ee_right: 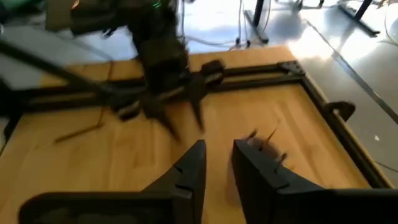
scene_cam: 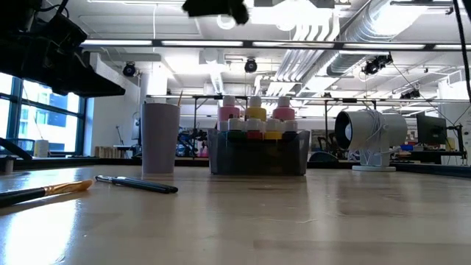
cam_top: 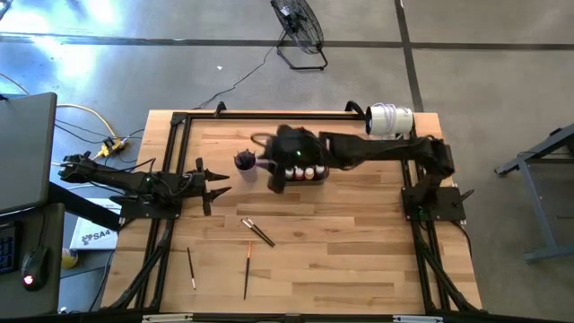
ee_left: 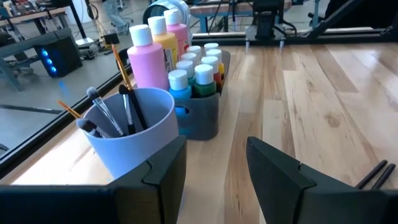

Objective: Pick & Place Paint Supplies
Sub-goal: Put the silver paint brush into the purple cup

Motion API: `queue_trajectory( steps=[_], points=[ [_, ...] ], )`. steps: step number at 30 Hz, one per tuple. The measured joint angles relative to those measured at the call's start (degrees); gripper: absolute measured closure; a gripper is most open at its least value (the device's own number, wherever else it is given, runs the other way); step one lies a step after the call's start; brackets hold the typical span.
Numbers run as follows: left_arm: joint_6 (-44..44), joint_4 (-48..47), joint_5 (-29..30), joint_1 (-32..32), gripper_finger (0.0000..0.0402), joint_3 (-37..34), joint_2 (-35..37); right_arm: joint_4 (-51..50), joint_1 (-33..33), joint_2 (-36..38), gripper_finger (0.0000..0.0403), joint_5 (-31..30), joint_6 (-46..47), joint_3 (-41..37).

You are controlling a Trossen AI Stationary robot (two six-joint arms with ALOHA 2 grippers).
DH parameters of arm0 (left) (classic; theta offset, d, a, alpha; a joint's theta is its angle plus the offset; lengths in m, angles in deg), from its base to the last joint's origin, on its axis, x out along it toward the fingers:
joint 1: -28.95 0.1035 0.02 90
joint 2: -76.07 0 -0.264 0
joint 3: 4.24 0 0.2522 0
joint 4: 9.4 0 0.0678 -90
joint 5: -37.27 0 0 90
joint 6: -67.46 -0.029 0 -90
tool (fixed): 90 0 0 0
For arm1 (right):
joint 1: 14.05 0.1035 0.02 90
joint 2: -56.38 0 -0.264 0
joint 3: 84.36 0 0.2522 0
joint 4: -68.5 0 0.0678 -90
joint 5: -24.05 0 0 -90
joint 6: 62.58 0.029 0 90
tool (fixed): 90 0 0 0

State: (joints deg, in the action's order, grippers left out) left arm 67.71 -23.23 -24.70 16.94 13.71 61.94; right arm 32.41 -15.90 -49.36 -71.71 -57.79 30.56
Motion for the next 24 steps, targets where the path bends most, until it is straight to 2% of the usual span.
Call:
queue_trajectory(
  steps=[7, 12, 19, 24],
  points=[
    [0.02, 0.36, 0.08, 0.01, 0.0236, 0.0, 0.02, -12.76, 7.87, 4.54, 0.0395, -9.64, 0.39, -0.04],
    [0.26, 0.34, 0.17, 0.01, 0.0236, 0.0, 0.02, -21.74, 11.03, 5.93, 0.04, -11.12, 7.63, 0.01],
    [0.27, 0.14, 0.17, 0.0, 0.0236, 0.0, 0.02, -35.27, 13.75, 6.43, 0.04, -17.53, 17.92, -0.05],
    [0.28, 0.08, 0.15, 0.02, 0.0236, 0.0, 0.02, -35.31, 15.92, 6.52, 0.04, -19.85, 20.85, -2.14]
  ],
)
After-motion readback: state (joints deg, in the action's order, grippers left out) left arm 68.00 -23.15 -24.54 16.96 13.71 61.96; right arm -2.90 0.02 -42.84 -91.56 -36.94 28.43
